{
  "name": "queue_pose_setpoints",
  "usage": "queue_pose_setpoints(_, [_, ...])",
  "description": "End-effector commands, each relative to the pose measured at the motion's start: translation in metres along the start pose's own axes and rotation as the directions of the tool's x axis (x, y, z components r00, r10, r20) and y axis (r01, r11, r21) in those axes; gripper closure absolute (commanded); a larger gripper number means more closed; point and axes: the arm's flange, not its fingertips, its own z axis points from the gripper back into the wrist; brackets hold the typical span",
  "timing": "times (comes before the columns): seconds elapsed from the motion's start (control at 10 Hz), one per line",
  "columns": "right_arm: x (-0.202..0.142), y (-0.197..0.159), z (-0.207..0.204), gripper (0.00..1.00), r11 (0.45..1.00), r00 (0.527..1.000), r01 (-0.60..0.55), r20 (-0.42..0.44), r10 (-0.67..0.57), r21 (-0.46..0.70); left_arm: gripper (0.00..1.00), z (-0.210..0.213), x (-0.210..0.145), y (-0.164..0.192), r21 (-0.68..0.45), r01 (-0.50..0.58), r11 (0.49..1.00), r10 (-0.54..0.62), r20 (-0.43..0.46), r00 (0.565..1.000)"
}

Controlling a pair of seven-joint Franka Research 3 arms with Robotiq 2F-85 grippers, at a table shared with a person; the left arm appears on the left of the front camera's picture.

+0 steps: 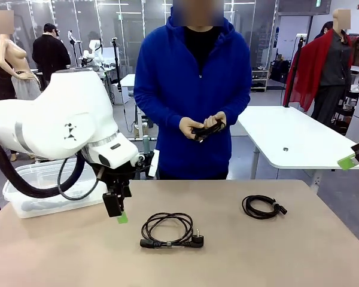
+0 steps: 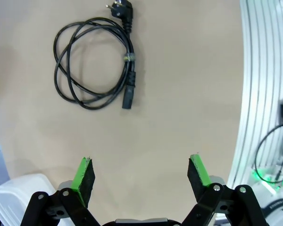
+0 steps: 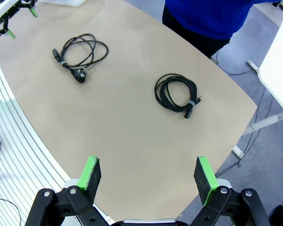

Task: Organize and store the cables.
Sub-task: Place the Power Cable into the Organizing box.

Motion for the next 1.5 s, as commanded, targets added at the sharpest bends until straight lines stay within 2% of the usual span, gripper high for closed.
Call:
queue_pose_setpoints(0.0, [-0.002,-0.001,0.0,0.0,1.0,1.0,-0.004,0.003,0.004,0.004,0.0,-0.023,0.013,0.0,0.05,-0.001,0.999,0.0,0.032,0.999])
queue_pose_setpoints(0.2, [-0.002,-0.001,0.0,0.0,1.0,1.0,-0.004,0.003,0.004,0.004,0.0,-0.045,0.027,0.009,0.014,-0.025,1.0,0.025,0.002,1.0])
queue_pose_setpoints(0.3, [-0.002,-0.001,0.0,0.0,1.0,1.0,-0.004,0.003,0.004,0.004,0.0,-0.049,0.032,0.012,0.009,-0.015,1.0,0.015,0.037,0.999])
queue_pose_setpoints(0.4, [-0.002,-0.001,0.0,0.0,1.0,1.0,-0.004,0.003,0.004,0.004,0.0,-0.054,0.038,0.014,-0.006,-0.023,1.0,0.024,0.018,1.0])
queue_pose_setpoints(0.7, [-0.002,-0.001,0.0,0.0,1.0,1.0,-0.004,0.003,0.004,0.004,0.0,-0.069,0.044,0.012,-0.013,-0.04,0.999,0.04,0.014,0.999])
queue_pose_setpoints(0.9, [-0.002,-0.001,0.0,0.0,1.0,1.0,-0.004,0.003,0.004,0.004,0.0,-0.083,0.047,0.02,-0.013,-0.076,0.997,0.076,-0.02,0.997])
queue_pose_setpoints(1.0, [-0.002,-0.001,0.0,0.0,1.0,1.0,-0.004,0.003,0.004,0.004,0.0,-0.086,0.051,0.022,0.002,-0.065,0.998,0.065,0.0,0.998])
queue_pose_setpoints(1.2, [-0.002,-0.001,0.0,0.0,1.0,1.0,-0.004,0.003,0.004,0.004,0.0,-0.098,0.061,0.029,-0.013,-0.07,0.997,0.069,-0.023,0.997])
queue_pose_setpoints(1.4, [-0.002,-0.001,0.0,0.0,1.0,1.0,-0.004,0.003,0.004,0.004,0.0,-0.112,0.066,0.033,-0.014,-0.067,0.998,0.067,0.012,0.998])
